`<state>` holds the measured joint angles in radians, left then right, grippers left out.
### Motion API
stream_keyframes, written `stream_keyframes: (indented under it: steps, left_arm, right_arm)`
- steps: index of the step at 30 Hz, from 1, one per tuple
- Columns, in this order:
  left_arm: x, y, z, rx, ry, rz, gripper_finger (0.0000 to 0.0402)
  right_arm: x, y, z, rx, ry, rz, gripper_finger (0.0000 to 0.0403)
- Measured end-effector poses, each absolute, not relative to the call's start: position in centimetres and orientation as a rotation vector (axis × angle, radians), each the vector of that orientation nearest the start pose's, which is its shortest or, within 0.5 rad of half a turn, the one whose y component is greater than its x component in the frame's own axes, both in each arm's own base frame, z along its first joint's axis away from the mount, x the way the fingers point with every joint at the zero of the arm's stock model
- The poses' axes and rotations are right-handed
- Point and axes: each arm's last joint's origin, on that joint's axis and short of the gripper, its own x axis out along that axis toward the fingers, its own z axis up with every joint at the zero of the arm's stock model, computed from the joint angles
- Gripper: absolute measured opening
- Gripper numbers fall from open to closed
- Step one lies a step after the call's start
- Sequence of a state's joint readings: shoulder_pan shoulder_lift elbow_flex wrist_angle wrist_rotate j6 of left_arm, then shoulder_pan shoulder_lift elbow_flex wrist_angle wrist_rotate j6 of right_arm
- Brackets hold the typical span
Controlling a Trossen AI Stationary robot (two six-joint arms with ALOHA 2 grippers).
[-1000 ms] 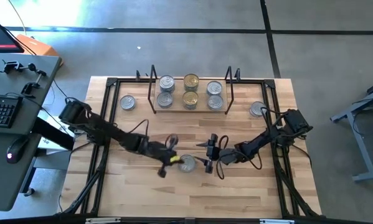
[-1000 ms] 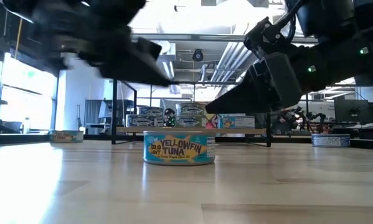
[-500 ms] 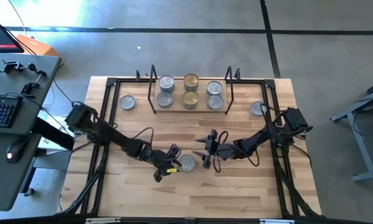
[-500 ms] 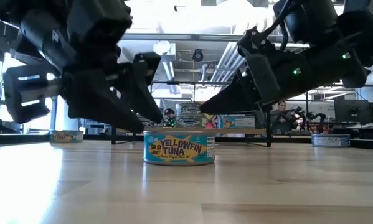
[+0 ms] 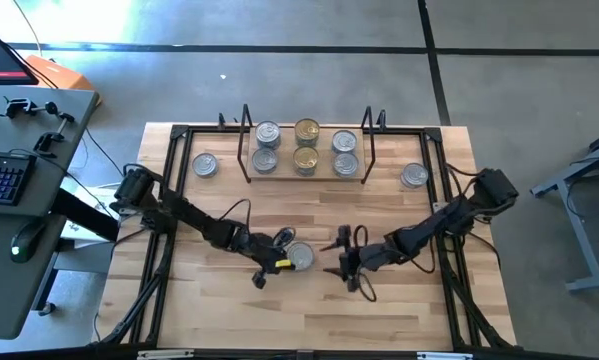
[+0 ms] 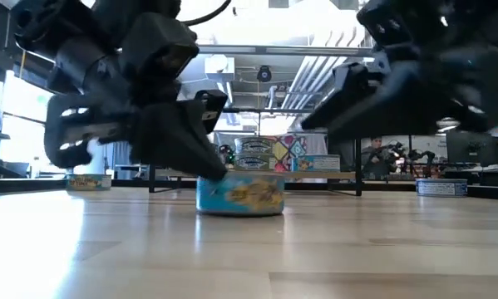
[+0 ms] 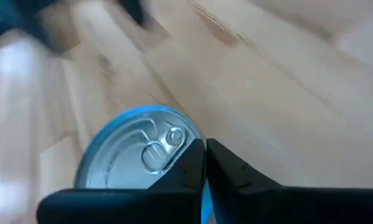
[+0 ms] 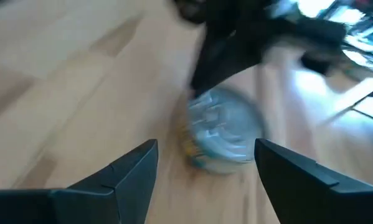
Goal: Stack canned seafood by type on shelf
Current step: Stack the Green-blue tuna can on top of the other Green-blue tuna can on the shelf
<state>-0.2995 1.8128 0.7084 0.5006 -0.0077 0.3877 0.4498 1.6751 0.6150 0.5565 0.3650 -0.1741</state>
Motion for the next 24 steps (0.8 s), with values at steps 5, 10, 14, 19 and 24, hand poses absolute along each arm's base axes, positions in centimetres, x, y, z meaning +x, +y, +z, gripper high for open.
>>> stream_keyframes:
  steps: [5,10,14,19,24]
  left_arm:
    - [32.1,-8.7,12.3,0.271,0.455,-0.324,0.0001]
    - [32.5,-8.0,12.8,0.220,0.401,-0.327,0.0001]
    - [32.8,-7.5,13.1,0.203,0.373,-0.313,0.0001]
    - [33.0,-6.9,13.4,0.198,0.345,-0.296,0.0000]
    - [33.1,-6.8,13.6,0.204,0.319,-0.290,0.0000]
  right_arm:
    - [28.1,12.8,13.1,-0.521,0.513,0.166,0.0259]
    - [28.9,13.0,13.5,-0.676,0.497,0.169,0.0259]
    - [29.2,12.9,13.7,-0.742,0.520,0.140,0.0259]
    - [29.5,12.8,13.3,-0.754,0.533,0.100,0.0259]
    - [30.0,12.8,12.3,-0.758,0.521,0.028,0.0259]
